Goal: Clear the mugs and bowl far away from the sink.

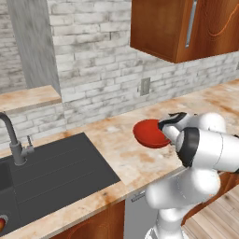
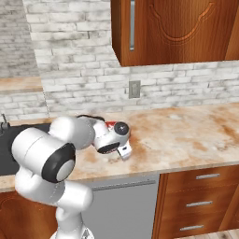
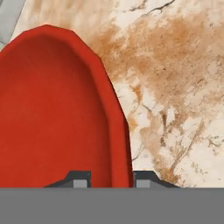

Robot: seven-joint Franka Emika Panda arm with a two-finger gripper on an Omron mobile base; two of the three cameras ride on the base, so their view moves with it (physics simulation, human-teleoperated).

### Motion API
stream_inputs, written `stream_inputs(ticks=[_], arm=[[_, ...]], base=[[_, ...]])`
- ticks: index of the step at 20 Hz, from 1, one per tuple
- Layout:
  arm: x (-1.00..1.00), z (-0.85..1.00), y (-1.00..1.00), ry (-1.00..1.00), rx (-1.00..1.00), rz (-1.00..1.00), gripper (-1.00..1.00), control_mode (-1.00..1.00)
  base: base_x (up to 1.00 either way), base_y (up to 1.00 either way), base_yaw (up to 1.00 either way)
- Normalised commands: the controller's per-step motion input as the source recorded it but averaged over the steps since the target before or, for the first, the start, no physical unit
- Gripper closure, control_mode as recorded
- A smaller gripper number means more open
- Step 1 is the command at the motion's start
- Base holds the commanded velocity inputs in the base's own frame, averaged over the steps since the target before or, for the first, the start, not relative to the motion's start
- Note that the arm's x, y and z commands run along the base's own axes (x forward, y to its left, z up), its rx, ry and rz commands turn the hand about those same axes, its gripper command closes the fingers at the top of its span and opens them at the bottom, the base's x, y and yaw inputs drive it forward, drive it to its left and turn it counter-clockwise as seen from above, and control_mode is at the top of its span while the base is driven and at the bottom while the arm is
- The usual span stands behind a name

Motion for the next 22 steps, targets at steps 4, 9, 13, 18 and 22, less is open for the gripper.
stream_inputs(ticks=[4,9,13,18,22], arm=[[-0.42,0.87,0.00,0.00,0.13,-0.31,1.00,-1.00],[-0.32,0.81,0.00,0.09,0.13,-0.26,1.00,-1.00],[-0.44,0.88,-0.03,0.33,0.05,-0.16,1.00,-1.00],[-0.60,0.76,-0.01,0.16,0.04,-0.04,1.00,-1.00],[-0.81,0.41,0.01,-0.09,0.00,0.00,1.00,-1.00]], base=[[0.00,0.00,0.00],[0.00,0.00,0.00],[0.00,0.00,0.00],[0.00,0.00,0.00],[0.00,0.00,0.00]])
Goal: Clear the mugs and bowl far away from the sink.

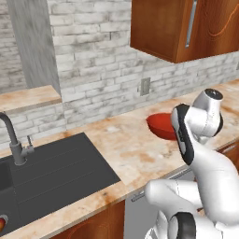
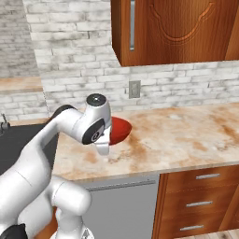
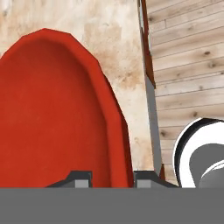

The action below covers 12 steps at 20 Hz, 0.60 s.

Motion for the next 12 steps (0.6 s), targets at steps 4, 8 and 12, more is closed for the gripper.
stream_inputs(ticks=[4,8,12], arm=[[-0.89,0.47,0.03,-0.17,0.00,0.01,1.00,-1.00],[-0.62,0.55,0.04,-0.17,-0.02,0.00,1.00,-1.00],[-0.52,0.61,0.08,-0.03,-0.02,0.00,1.00,-1.00]], base=[[0.00,0.00,0.00],[0.00,0.00,0.00],[0.00,0.00,0.00]])
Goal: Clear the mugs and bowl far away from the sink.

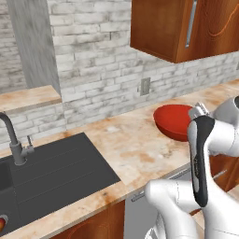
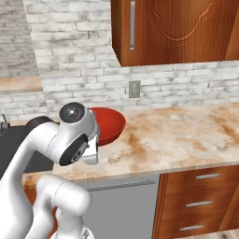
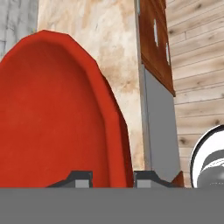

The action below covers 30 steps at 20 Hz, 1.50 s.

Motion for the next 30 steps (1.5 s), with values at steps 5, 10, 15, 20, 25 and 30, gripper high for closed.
stream_inputs(ticks=[5,10,15,20,25,30], arm=[[-0.57,0.57,0.12,0.00,-0.01,0.00,1.00,-1.00],[-0.74,0.34,0.01,-0.04,0.00,0.00,1.00,-1.00],[-0.36,0.04,0.00,-0.05,0.00,0.00,1.00,1.00],[0.00,0.00,0.00,0.00,0.00,0.00,1.00,1.00],[0.00,0.00,0.00,0.00,0.00,0.00,1.00,1.00],[0.00,0.00,0.00,0.00,0.00,0.00,1.00,1.00]], base=[[0.00,0.00,0.00],[0.00,0.00,0.00],[-0.03,-0.07,-0.09],[0.00,-0.11,-0.88],[0.00,0.00,-1.00],[0.00,0.01,-1.00]])
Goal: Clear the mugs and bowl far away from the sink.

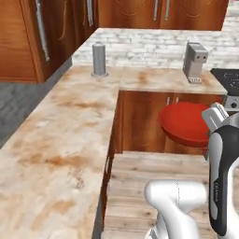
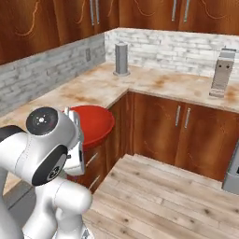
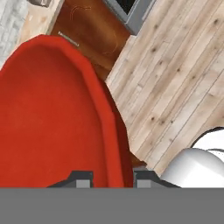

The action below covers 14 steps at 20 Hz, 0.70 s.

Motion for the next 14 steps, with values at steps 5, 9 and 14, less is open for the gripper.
stream_inputs(ticks=[5,9,14], arm=[[0.00,0.00,0.00,0.00,0.00,0.00,1.00,1.00],[0.00,0.00,0.00,0.00,0.00,0.00,1.00,1.00],[0.00,0.00,0.00,0.00,0.00,0.00,1.00,1.00]], base=[[0.00,0.09,-0.97],[0.00,0.06,-0.96],[0.00,0.04,-0.98]])
